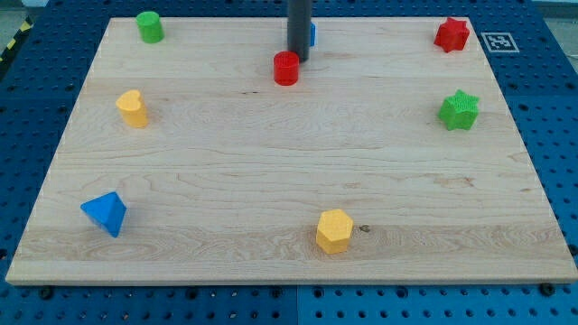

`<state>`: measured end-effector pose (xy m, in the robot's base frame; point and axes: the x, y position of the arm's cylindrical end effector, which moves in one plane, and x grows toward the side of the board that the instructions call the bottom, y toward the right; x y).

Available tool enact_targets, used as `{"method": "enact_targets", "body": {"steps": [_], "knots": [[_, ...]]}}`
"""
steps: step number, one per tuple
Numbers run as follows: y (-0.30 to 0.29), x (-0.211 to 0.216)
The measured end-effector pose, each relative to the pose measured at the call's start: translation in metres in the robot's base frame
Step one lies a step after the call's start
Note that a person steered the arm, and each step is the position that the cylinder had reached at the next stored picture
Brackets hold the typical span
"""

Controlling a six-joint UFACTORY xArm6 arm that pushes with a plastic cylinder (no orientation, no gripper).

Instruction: Slide the red circle slightly towards the bottom center

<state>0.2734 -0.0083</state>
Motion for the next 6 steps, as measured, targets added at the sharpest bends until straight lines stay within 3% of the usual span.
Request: {"method": "enact_targets", "body": {"steps": [1, 3, 6], "knots": [[-0.046, -0.015], [0.000, 0.017], [0.000, 0.032]]}}
